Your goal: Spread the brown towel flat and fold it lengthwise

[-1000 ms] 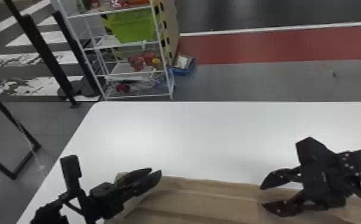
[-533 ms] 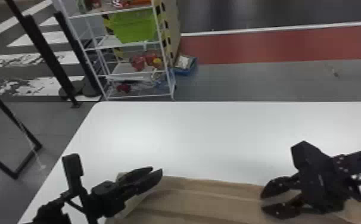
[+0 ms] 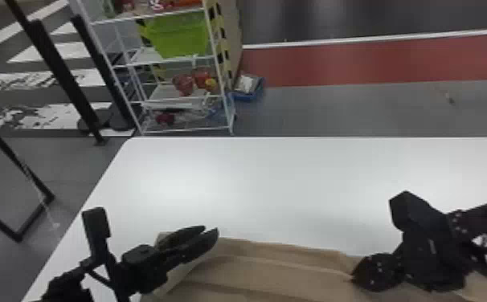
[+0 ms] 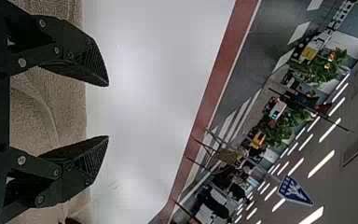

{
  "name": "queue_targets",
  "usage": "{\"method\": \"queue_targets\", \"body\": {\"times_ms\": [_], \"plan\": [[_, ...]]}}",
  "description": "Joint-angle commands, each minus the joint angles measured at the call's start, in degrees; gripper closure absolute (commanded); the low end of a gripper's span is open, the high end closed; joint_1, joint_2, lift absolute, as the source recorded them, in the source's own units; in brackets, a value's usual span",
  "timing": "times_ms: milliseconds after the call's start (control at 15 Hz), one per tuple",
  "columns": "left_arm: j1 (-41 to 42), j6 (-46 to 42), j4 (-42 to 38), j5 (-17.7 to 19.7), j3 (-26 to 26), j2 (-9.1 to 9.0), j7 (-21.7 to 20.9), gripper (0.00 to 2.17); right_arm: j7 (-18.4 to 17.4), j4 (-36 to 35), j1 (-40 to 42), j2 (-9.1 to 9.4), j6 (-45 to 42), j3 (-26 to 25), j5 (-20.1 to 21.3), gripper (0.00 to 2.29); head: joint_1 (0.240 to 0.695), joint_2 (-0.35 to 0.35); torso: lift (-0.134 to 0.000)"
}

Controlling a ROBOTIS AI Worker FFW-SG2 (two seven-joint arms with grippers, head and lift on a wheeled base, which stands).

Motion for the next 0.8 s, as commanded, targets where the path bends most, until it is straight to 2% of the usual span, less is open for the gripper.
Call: {"method": "queue_targets", "body": {"times_ms": [0, 333, 467, 733], "plan": [[0.1, 0.0, -0.1, 0.0, 0.0, 0.0, 0.0, 0.58, 0.2, -4.3, 1.9, -0.84, 1.7, -1.6, -0.7, 1.21, 0.695, 0.207, -0.123], [0.2, 0.8, -0.2, -0.2, -0.7, 0.0, 0.1, 0.58, 0.2, -10.0, 3.9, -1.19, 4.1, -3.1, -0.4, 1.21, 0.695, 0.21, -0.123], [0.2, 1.3, -0.3, -0.2, -0.8, 0.0, 0.0, 0.58, 0.2, -9.9, 4.3, -1.02, 5.2, -3.0, 2.4, 1.18, 0.695, 0.206, -0.123], [0.1, 1.3, -0.4, -0.3, -1.3, -0.09, 0.2, 0.58, 0.2, -8.6, 3.8, -0.67, 5.4, -3.2, 2.9, 1.09, 0.695, 0.184, -0.123]]}}
